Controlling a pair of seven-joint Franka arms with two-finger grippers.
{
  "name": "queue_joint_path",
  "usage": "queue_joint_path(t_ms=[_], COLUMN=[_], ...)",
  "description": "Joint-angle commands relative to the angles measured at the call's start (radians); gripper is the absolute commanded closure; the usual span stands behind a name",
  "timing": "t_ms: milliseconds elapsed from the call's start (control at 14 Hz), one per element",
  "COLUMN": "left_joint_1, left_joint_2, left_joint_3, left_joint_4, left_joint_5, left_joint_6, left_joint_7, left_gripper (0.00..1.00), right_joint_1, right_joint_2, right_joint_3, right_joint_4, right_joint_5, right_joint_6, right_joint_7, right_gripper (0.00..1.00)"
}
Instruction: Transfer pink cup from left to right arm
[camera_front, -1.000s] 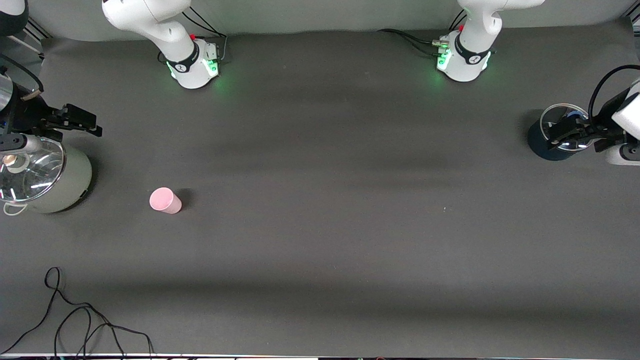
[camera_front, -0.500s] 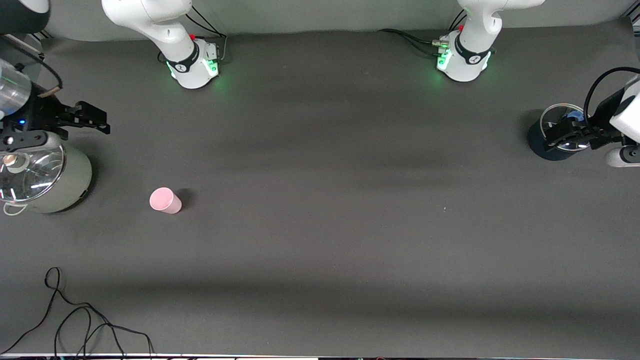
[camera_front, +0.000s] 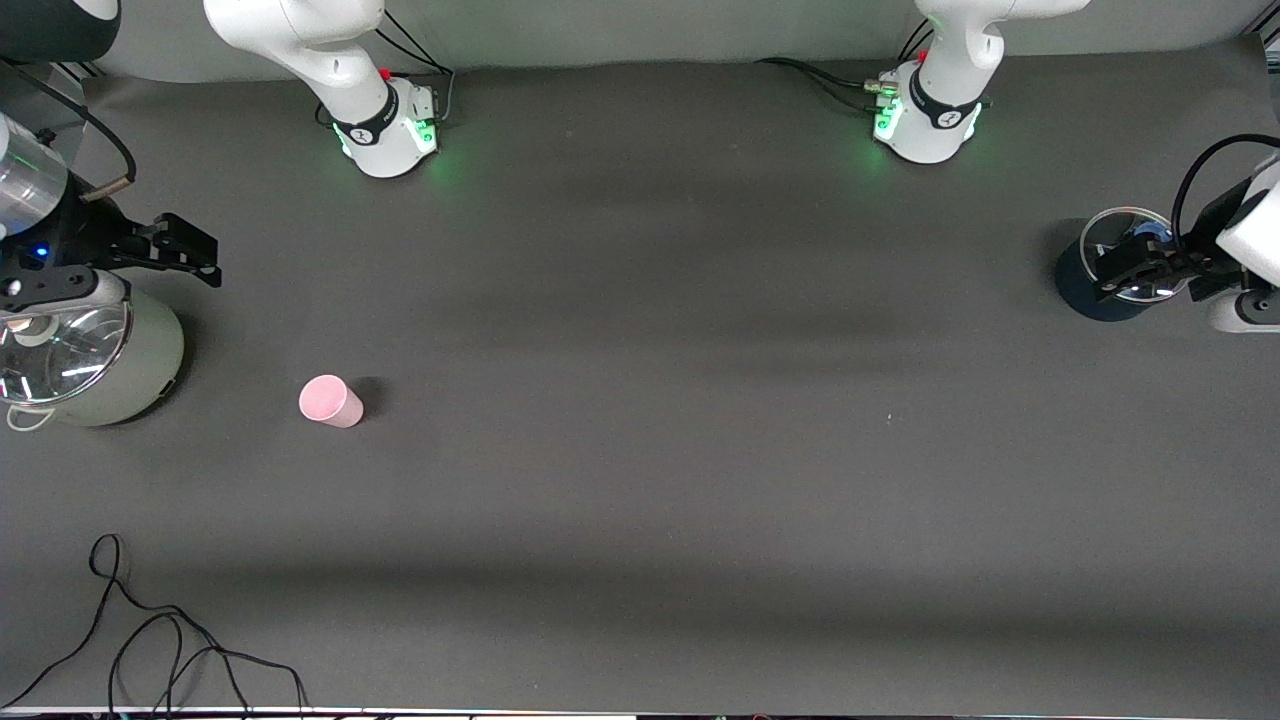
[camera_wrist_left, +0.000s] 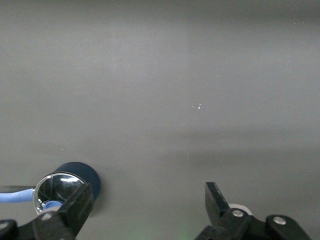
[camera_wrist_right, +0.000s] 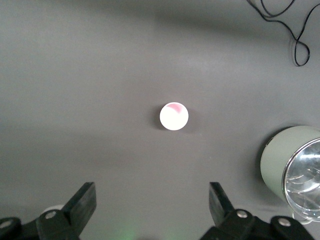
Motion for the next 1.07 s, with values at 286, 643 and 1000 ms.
queue_joint_path(t_ms=[286, 643, 1000], left_joint_1=[-0.004, -0.005, -0.007], left_joint_2=[-0.014, -0.010, -0.007], left_joint_3=[-0.002, -0.002, -0.002], left_joint_4=[-0.018, -0.011, -0.009], left_joint_5=[0.014, 0.014, 0.015], left_joint_6=[0.009, 0.010, 0.007], left_joint_7=[0.013, 0.013, 0.013], left_gripper=[0.00, 0.00, 0.00], right_joint_1=[-0.018, -0.019, -0.010], right_joint_2=[-0.002, 0.004, 0.025], right_joint_3=[0.014, 0.014, 0.011], right_joint_4=[0.024, 0.024, 0.036], right_joint_5=[0.027, 0.027, 0.026], right_joint_6=[0.013, 0.034, 0.033], right_joint_7=[0.011, 0.013, 0.013], right_gripper=[0.00, 0.00, 0.00])
